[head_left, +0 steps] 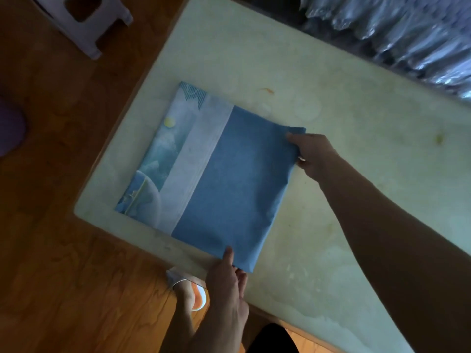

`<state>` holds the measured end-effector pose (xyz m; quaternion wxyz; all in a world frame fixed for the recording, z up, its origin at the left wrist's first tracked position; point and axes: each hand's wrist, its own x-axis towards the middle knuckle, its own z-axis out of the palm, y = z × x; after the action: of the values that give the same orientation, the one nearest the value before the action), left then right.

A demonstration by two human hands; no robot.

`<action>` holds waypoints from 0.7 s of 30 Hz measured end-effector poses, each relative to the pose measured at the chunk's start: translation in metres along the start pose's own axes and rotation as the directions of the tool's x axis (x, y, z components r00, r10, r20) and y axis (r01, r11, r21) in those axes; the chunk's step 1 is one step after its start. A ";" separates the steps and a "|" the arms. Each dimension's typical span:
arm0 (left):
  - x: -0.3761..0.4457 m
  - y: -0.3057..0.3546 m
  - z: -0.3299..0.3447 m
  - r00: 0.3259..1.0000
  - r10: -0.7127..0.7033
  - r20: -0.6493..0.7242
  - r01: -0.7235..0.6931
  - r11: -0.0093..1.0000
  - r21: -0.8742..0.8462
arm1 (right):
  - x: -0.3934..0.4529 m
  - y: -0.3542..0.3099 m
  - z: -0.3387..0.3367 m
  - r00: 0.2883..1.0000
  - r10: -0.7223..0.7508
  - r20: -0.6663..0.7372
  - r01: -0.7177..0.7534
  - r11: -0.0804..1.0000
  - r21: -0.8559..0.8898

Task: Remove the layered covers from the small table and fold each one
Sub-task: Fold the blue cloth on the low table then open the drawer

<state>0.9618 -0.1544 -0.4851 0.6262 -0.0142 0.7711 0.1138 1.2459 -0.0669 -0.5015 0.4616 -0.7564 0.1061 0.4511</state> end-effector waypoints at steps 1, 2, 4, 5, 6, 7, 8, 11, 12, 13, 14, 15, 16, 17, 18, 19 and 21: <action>-0.001 -0.003 0.000 1.000 -0.003 0.009 0.003 1.000 -0.026 | 0.000 -0.003 -0.002 1.000 0.020 0.021 -0.020 1.000 0.008; -0.002 -0.004 0.000 0.999 -0.006 0.036 0.008 0.999 -0.054 | 0.001 -0.004 -0.004 0.999 0.038 0.035 -0.039 0.999 0.029; -0.004 -0.006 0.001 0.990 -0.002 0.141 0.019 0.993 -0.120 | 0.000 -0.007 -0.012 0.994 0.073 0.080 -0.080 0.992 0.096; -0.005 -0.006 0.002 0.979 0.021 0.204 0.009 0.990 -0.143 | -0.001 -0.010 -0.017 0.993 0.076 0.090 -0.087 0.988 0.131; -0.006 -0.007 0.005 0.963 0.054 0.265 -0.012 0.987 -0.158 | -0.003 -0.011 -0.026 0.995 0.074 0.073 -0.085 0.983 0.162; -0.009 -0.007 0.009 0.938 0.093 0.334 -0.038 0.985 -0.167 | -0.005 -0.011 -0.039 0.996 0.075 0.039 -0.081 0.978 0.191; -0.011 -0.009 0.013 0.908 0.126 0.400 -0.064 0.984 -0.165 | -0.007 -0.008 -0.055 0.997 0.079 -0.009 -0.075 0.972 0.221; -0.011 -0.009 0.030 0.881 0.177 0.439 -0.205 0.979 0.017 | -0.020 0.026 -0.124 0.975 0.162 -0.154 -0.090 0.916 0.391; -0.008 -0.004 0.034 0.888 0.213 0.408 -0.288 0.949 0.131 | -0.027 0.047 -0.146 0.959 0.217 -0.184 -0.110 0.880 0.462; -0.003 0.004 0.035 0.882 0.263 0.391 -0.375 0.894 0.246 | -0.039 0.072 -0.165 0.941 0.282 -0.185 -0.149 0.840 0.522; 0.003 0.016 0.035 0.857 0.317 0.405 -0.467 0.811 0.353 | -0.052 0.099 -0.177 0.924 0.345 -0.162 -0.201 0.802 0.563; 0.010 0.031 0.033 0.820 0.365 0.441 -0.553 0.703 0.447 | -0.068 0.126 -0.185 0.909 0.401 -0.112 -0.263 0.761 0.593; 0.016 0.050 0.029 0.784 0.388 0.485 -0.614 0.597 0.515 | -0.084 0.150 -0.187 0.890 0.453 -0.047 -0.333 0.719 0.610; 0.020 0.069 0.024 0.767 0.379 0.518 -0.640 0.517 0.569 | -0.103 0.172 -0.185 0.868 0.496 0.012 -0.401 0.687 0.606; 0.025 0.087 0.018 0.770 0.348 0.535 -0.637 0.468 0.612 | -0.121 0.191 -0.180 0.848 0.527 0.054 -0.458 0.678 0.575; 0.028 0.103 0.011 0.785 0.309 0.537 -0.618 0.453 0.643 | -0.136 0.207 -0.174 0.835 0.545 0.080 -0.501 0.692 0.520; 0.033 0.127 -0.004 0.826 0.223 0.518 -0.561 0.418 0.715 | -0.160 0.226 -0.160 0.841 0.536 0.073 -0.527 0.779 0.340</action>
<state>0.9300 -0.0280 -0.4967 0.6299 0.4950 0.5846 -0.1282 1.1182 -0.3593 -0.4860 0.4400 -0.6084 0.3991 0.5262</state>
